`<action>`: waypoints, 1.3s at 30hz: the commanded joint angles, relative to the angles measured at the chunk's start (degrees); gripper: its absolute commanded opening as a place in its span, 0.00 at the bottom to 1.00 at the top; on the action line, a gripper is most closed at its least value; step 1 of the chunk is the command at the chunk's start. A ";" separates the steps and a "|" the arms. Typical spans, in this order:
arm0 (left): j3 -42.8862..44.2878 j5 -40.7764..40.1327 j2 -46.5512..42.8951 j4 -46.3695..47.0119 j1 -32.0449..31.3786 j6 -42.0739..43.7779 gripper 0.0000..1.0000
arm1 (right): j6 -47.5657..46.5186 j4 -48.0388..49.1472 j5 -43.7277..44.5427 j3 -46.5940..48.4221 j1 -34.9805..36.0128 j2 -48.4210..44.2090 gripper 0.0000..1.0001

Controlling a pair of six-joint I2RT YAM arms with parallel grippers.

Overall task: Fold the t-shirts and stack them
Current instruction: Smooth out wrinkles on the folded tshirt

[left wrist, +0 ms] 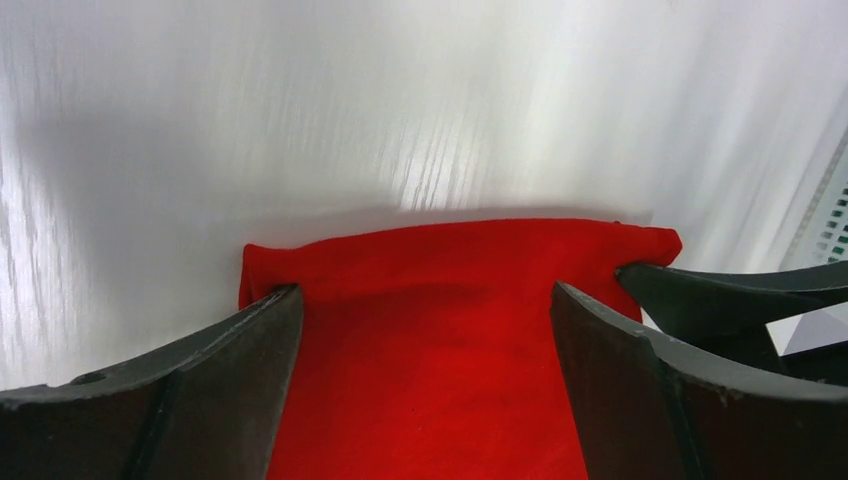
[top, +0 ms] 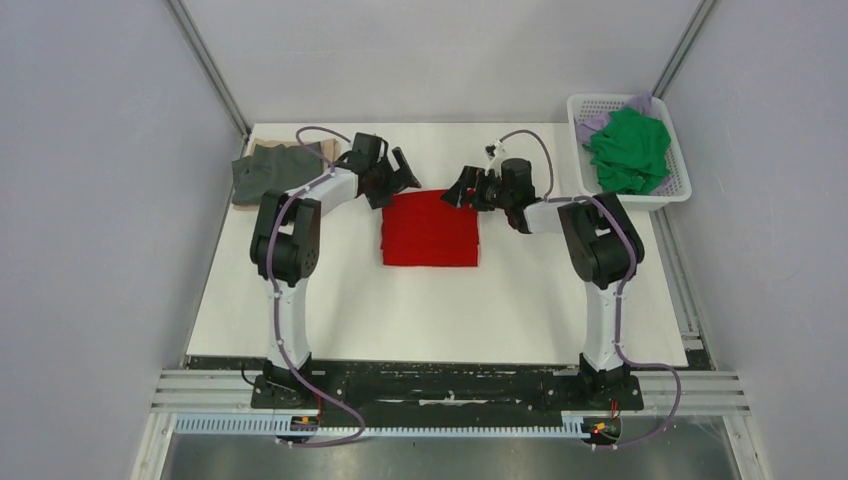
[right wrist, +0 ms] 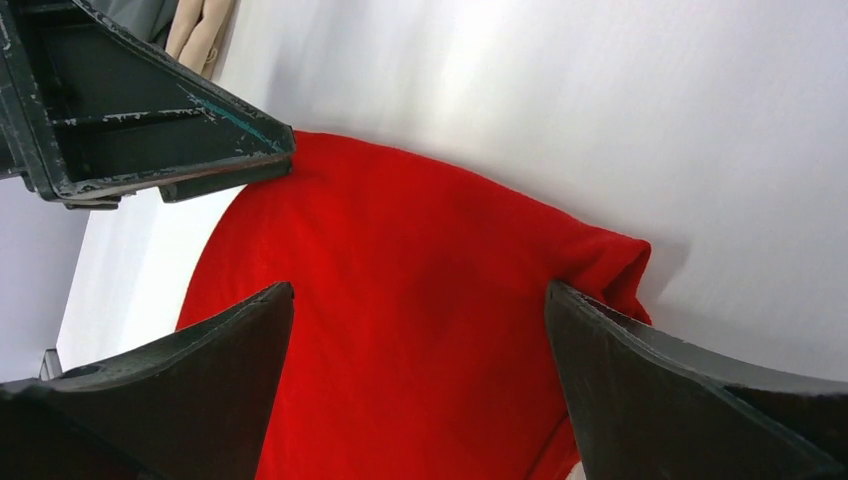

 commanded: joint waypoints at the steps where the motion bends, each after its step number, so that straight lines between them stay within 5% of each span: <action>1: -9.36 -2.40 -3.30 -2.06 -2.05 -0.89 1.00 | -0.10 -1.61 -0.15 -8.34 0.09 -2.60 0.98; 12: -33.43 -10.66 -27.63 -3.56 -8.84 -1.68 1.00 | -1.02 2.27 1.22 -34.98 2.43 -21.68 0.98; 19: -30.33 -18.25 -39.84 -9.79 -12.27 -1.13 1.00 | -5.44 -7.60 1.90 -28.63 2.55 -32.76 0.98; 24: -36.36 -20.88 -48.71 -10.62 -14.95 -3.39 1.00 | -6.91 -12.99 5.63 -30.34 2.57 -46.49 0.98; 32: -38.78 -16.28 -44.92 -11.29 -15.44 -0.98 1.00 | -4.35 -19.55 28.17 -46.96 2.33 -73.38 0.98; 39: -37.87 -12.95 -37.02 -10.61 -16.83 0.17 1.00 | -4.36 -20.44 31.84 -53.23 2.25 -83.50 0.98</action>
